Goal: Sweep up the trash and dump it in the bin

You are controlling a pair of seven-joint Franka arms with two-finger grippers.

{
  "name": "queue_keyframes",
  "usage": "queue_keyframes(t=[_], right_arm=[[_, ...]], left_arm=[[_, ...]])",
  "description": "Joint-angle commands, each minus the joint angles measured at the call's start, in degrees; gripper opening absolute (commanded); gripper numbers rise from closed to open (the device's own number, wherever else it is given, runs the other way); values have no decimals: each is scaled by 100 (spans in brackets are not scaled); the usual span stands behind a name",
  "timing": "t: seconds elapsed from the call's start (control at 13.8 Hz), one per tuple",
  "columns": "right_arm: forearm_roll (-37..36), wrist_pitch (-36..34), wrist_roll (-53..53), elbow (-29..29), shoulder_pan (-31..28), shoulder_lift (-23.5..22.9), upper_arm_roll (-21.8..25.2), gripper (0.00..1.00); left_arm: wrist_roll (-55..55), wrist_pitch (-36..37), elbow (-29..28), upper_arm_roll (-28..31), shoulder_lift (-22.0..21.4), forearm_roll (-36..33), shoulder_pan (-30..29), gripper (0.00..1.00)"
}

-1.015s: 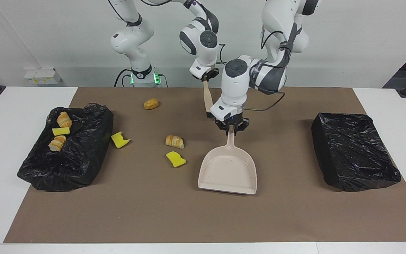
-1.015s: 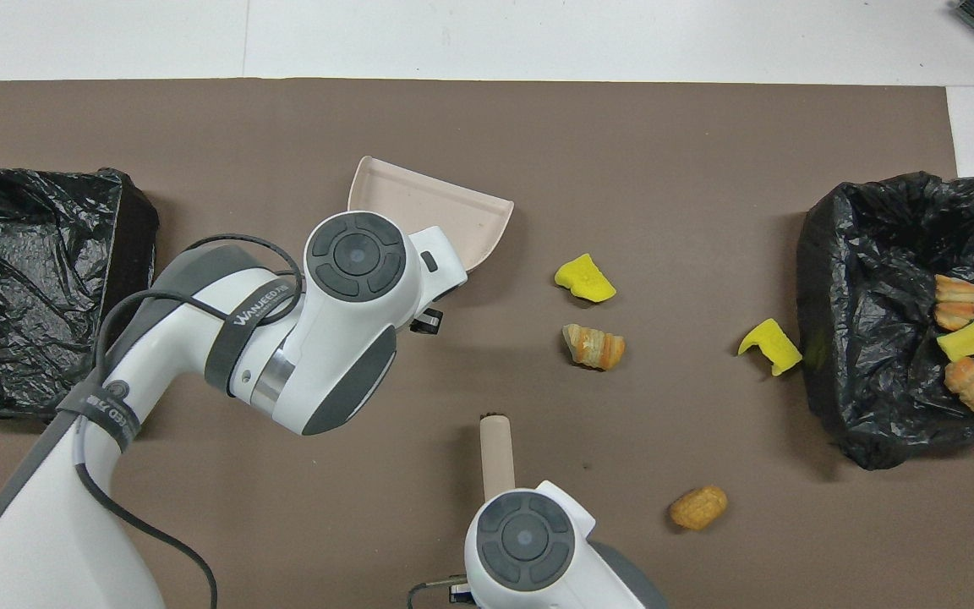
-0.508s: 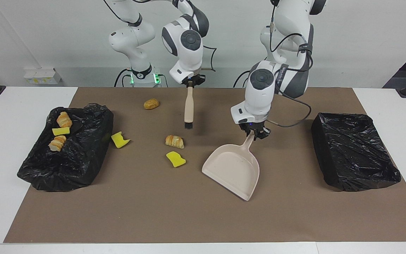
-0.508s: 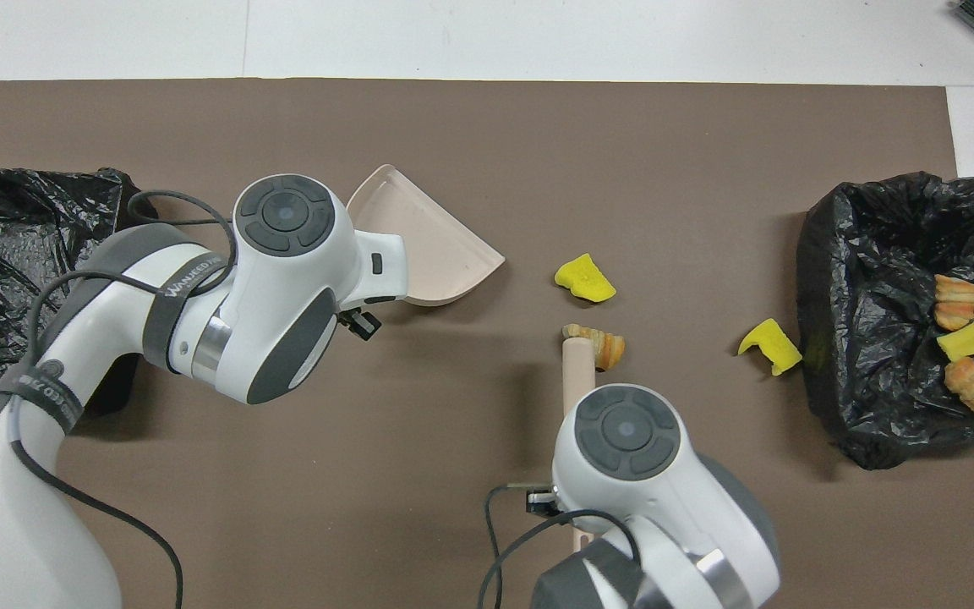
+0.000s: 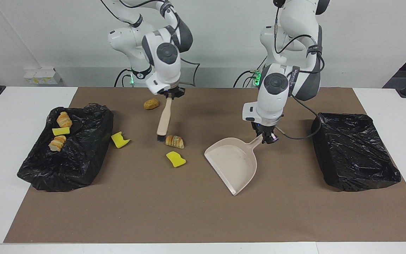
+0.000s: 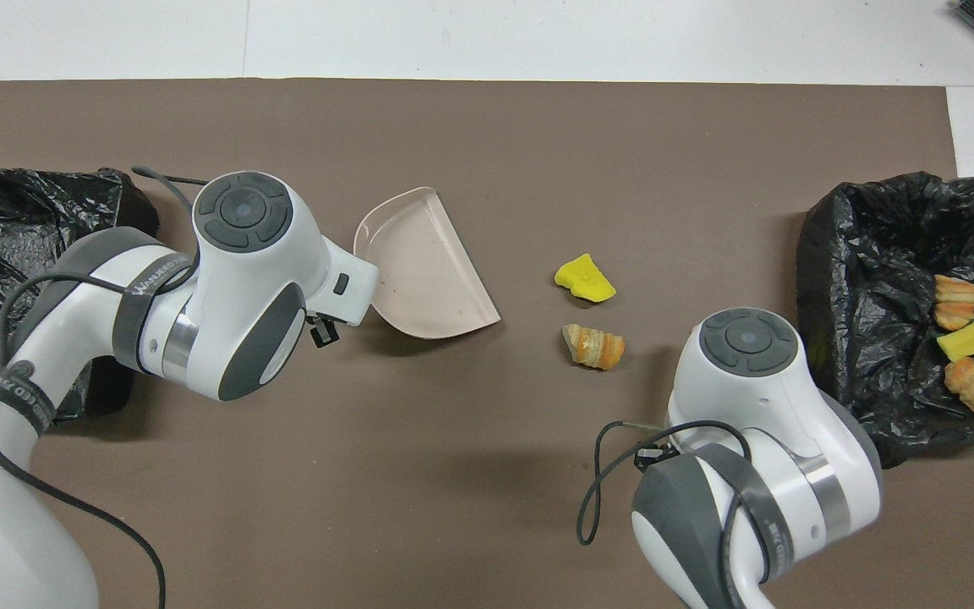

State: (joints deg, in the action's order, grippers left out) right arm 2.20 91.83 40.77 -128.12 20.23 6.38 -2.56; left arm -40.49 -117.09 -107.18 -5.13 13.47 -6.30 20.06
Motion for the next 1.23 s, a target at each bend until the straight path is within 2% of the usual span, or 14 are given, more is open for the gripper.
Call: queue_keyframes(t=[0.0,0.29,0.44,0.58,0.87,1.02,1.16], right_arm=[[-19,-69,991,-843,279,837,-87,0],[719,-96,1573,-1933,324,1724,-104,0],[904,-60,1470,-2357,289,2103,-104,0],[913,-26,1451,-2550,341,2140,-104,0],[913,693,846,-2604,106,1947,-96,0],[913,1010,757,-2534,8,1754,-96,0],[913,1144,757,-2202,-1,1412,-96,0]], left_arm=[[-187,-551,-935,4,-546,-134,60,0],[-520,-560,-954,-5,-512,-423,86,0],[-854,-596,-1068,-5,-529,-548,95,0],[-1100,-604,-1129,-5,-538,-548,130,0],[-1145,-613,-1209,-5,-547,-548,183,0],[-1136,-622,-1357,-5,-643,-548,279,0],[-1136,-622,-1411,4,-679,-635,332,0]])
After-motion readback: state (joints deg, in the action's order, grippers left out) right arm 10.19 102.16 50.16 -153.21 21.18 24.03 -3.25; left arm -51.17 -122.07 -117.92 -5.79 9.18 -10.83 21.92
